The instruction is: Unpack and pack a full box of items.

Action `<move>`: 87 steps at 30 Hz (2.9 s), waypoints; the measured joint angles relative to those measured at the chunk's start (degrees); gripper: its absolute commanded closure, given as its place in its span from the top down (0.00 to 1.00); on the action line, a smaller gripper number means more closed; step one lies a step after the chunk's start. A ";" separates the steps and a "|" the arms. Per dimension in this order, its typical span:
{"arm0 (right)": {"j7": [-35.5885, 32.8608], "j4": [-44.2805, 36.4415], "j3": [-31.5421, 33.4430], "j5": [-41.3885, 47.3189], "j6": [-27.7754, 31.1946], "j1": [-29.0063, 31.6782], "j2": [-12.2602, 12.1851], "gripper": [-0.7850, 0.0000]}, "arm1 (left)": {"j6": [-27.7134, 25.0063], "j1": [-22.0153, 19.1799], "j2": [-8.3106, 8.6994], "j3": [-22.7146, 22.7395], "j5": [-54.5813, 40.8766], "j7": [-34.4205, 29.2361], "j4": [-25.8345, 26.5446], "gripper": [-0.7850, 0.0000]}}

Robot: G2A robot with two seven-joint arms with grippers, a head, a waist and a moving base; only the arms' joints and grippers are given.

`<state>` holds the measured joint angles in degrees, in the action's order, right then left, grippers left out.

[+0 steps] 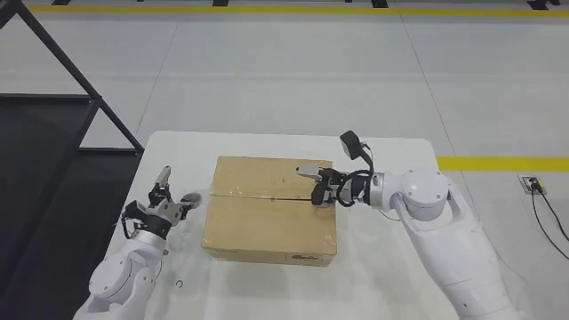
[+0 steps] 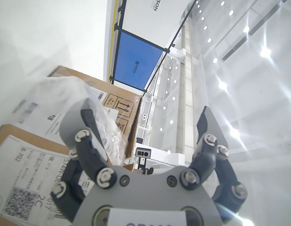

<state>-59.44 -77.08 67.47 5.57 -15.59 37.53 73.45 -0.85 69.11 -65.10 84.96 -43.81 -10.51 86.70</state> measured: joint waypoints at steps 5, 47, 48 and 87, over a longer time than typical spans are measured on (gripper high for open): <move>0.24 1.44 -0.82 0.55 0.34 -0.66 0.03 1.00 | -2.36 1.63 -0.22 0.57 2.05 2.85 2.80 1.00; 0.45 2.84 -2.31 3.06 1.76 -1.71 -1.22 1.00 | 5.56 -5.27 -2.09 -0.98 -1.05 -3.07 -9.02 1.00; 0.50 2.76 -2.33 3.06 1.75 -1.66 -1.27 1.00 | 5.02 -5.58 -2.18 -0.81 -1.44 -2.67 -9.59 1.00; 0.76 4.68 -4.63 5.13 2.96 -2.46 -1.81 1.00 | -3.45 1.04 -2.69 3.81 15.31 6.70 19.78 1.00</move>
<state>-58.68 -72.39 62.84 10.69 -12.63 35.07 71.64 -4.30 70.14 -67.79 88.77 -28.50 -3.81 106.48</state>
